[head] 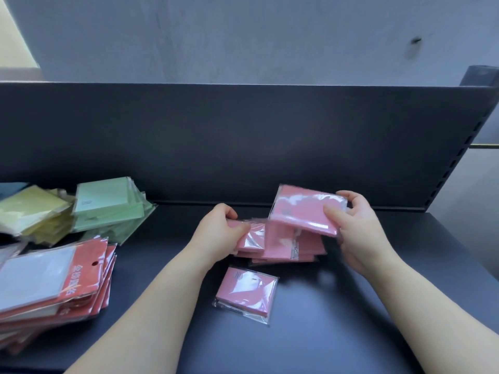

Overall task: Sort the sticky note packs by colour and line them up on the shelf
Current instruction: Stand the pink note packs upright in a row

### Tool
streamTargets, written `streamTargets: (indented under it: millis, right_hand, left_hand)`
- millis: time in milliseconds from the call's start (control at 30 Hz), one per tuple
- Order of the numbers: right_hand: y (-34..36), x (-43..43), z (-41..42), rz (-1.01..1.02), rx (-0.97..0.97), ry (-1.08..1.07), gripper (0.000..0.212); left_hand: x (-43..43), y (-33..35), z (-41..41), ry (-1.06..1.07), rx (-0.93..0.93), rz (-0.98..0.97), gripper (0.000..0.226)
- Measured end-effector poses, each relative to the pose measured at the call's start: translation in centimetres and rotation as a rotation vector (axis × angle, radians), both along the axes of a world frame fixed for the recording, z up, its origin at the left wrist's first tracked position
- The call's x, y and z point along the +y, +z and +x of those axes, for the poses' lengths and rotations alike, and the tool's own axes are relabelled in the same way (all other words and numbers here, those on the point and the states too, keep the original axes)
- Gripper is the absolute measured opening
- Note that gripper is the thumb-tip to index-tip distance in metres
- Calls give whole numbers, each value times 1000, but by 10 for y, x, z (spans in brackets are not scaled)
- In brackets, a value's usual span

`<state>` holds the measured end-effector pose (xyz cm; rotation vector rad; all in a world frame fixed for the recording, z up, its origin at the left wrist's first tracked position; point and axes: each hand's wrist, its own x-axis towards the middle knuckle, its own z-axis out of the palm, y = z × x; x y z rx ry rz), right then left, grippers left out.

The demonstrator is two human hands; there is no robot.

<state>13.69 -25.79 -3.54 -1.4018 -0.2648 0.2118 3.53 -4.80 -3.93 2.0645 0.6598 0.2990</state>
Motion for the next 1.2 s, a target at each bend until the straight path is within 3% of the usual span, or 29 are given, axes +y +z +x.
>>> streamTargets:
  millis: [100, 300, 500, 600, 733, 900, 1000, 1100, 1200]
  right_hand:
    - [6, -3, 3, 90, 30, -69, 30]
    - [-3, -3, -5, -292, -91, 70, 18]
    - [-3, -1, -6, -378, -65, 171, 41]
    - [1, -3, -4, -234, -4, 128, 44]
    - [10, -20, 17, -77, 54, -39, 41]
    - [-3, -28, 26, -416, 93, 0, 75]
    - [-5, -24, 21, -488, 100, 90, 87]
    - [-6, -24, 20, -448, 162, 145, 100]
    - [-2, -26, 19, -281, 247, 169, 55]
  left_hand:
    - [-5, -1, 1, 24, -52, -183, 25]
    - [-20, -8, 1, 12, -71, -306, 29]
    - [-27, -9, 0, -71, -111, -351, 32]
    - [-24, -7, 0, -36, -169, -272, 36]
    - [-4, 0, -4, 111, -180, -13, 47]
    - [-7, 0, -4, 72, 134, 305, 65]
    - [-20, 3, -3, 29, 0, 397, 58]
    - [-31, 0, -2, -139, -82, 299, 45]
    - [-38, -3, -1, -268, -28, 338, 40]
